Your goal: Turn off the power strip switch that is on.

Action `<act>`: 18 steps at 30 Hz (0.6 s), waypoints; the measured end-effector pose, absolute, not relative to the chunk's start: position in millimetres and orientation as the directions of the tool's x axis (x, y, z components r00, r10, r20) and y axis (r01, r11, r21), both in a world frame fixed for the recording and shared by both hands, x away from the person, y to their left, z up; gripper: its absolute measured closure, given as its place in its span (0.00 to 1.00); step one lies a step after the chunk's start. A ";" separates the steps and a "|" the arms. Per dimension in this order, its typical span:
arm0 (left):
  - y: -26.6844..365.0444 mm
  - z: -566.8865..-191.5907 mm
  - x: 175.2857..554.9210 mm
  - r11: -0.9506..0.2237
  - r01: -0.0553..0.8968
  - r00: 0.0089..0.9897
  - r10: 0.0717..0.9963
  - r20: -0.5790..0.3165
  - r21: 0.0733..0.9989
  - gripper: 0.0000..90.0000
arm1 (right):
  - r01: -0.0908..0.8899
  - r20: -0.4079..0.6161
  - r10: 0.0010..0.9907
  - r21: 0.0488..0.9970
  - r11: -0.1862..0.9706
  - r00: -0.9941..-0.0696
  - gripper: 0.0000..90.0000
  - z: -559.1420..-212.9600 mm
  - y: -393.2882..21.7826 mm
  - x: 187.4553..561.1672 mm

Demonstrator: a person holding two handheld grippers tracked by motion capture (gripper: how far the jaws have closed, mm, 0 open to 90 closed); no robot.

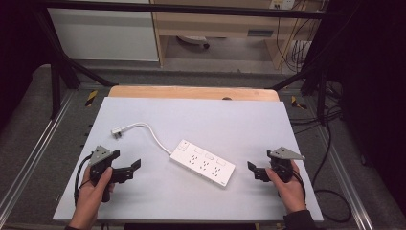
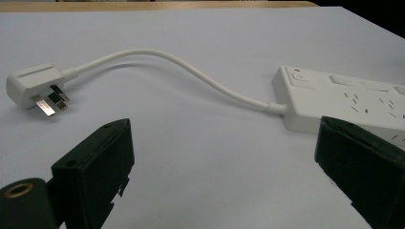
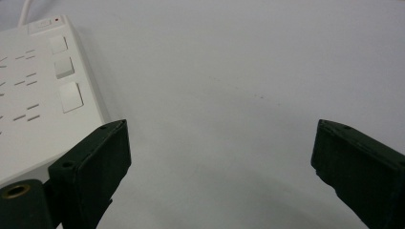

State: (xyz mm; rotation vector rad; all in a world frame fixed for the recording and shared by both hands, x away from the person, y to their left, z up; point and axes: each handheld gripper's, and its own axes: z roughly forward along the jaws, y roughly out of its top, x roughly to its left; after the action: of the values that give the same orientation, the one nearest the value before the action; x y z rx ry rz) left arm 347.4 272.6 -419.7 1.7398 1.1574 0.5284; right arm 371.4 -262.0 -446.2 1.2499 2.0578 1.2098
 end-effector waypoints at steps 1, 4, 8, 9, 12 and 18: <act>272.4 -419.6 347.6 -0.104 0.466 0.459 0.877 -0.140 0.878 0.07 | 0.480 0.066 0.868 0.853 0.207 -0.493 0.08 -446.2 -262.0 371.4; 271.2 -420.2 348.2 -0.105 0.467 0.465 0.874 -0.143 0.878 0.07 | 0.480 0.075 0.872 0.856 0.192 -0.483 0.08 -443.8 -263.3 371.1; 270.0 -421.3 348.6 -0.108 0.473 0.469 0.871 -0.146 0.874 0.07 | 0.462 0.078 0.874 0.870 0.175 -0.479 0.08 -438.8 -264.3 370.7; 270.0 -421.2 348.6 -0.107 0.472 0.470 0.870 -0.147 0.875 0.07 | 0.462 0.078 0.874 0.870 0.175 -0.479 0.08 -438.8 -264.3 370.7; 269.9 -420.5 349.0 -0.108 0.471 0.470 0.871 -0.146 0.876 0.07 | 0.441 0.080 0.873 0.883 0.163 -0.482 0.07 -433.3 -263.7 368.6; 267.6 -420.6 348.9 -0.114 0.471 0.479 0.866 -0.145 0.875 0.07 | 0.413 0.060 0.864 0.893 0.177 -0.499 0.06 -422.8 -258.9 365.8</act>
State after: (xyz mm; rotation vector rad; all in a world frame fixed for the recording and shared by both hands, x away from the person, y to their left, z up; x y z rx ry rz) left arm 348.9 267.6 -420.6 1.7530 1.1395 0.5084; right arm 365.8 -258.9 -422.8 1.1998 1.9925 1.2811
